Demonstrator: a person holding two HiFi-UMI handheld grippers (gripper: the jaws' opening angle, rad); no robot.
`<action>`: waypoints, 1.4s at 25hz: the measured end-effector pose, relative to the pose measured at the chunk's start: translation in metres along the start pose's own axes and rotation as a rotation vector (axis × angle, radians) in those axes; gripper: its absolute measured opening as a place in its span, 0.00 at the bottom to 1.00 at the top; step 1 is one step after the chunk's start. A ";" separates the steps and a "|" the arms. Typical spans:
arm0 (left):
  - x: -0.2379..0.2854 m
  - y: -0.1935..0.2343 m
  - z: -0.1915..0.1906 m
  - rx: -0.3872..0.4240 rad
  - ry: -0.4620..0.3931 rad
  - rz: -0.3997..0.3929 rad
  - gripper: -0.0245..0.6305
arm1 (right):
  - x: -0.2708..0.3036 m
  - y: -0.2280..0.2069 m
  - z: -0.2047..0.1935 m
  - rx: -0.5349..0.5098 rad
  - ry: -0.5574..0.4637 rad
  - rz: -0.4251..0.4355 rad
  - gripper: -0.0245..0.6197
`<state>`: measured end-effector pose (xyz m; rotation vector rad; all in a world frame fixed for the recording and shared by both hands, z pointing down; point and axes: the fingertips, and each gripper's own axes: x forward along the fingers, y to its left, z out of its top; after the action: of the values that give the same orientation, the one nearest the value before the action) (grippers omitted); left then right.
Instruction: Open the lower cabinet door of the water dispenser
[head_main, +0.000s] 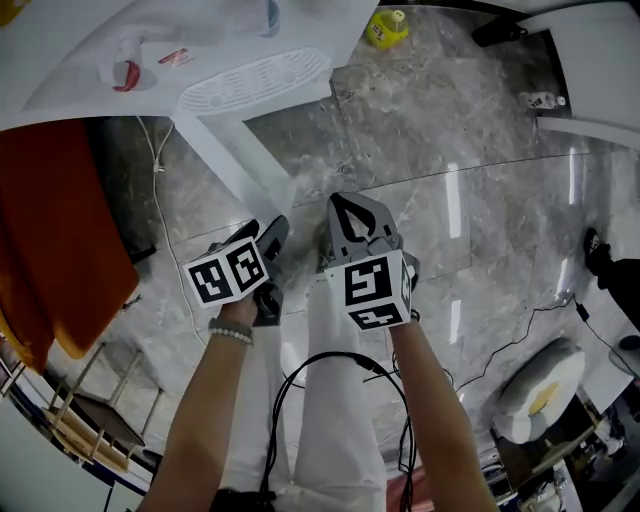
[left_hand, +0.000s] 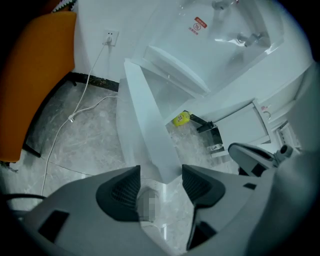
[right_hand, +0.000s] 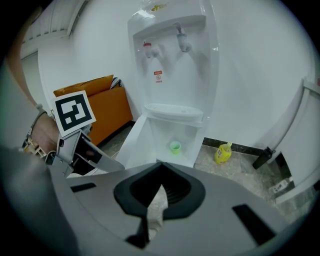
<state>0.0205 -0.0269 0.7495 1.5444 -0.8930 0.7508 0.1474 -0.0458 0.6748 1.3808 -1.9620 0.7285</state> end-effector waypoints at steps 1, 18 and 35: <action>-0.003 0.005 -0.002 0.012 0.006 0.005 0.45 | 0.001 0.004 0.001 -0.004 0.002 0.002 0.05; -0.063 0.079 -0.010 0.101 -0.053 0.095 0.35 | 0.004 0.067 0.020 -0.061 0.004 -0.017 0.05; -0.125 0.172 0.024 0.150 -0.252 0.298 0.20 | 0.012 0.092 0.029 -0.121 0.048 -0.007 0.05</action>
<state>-0.1910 -0.0452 0.7255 1.6838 -1.2984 0.8623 0.0514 -0.0472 0.6570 1.2858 -1.9299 0.6232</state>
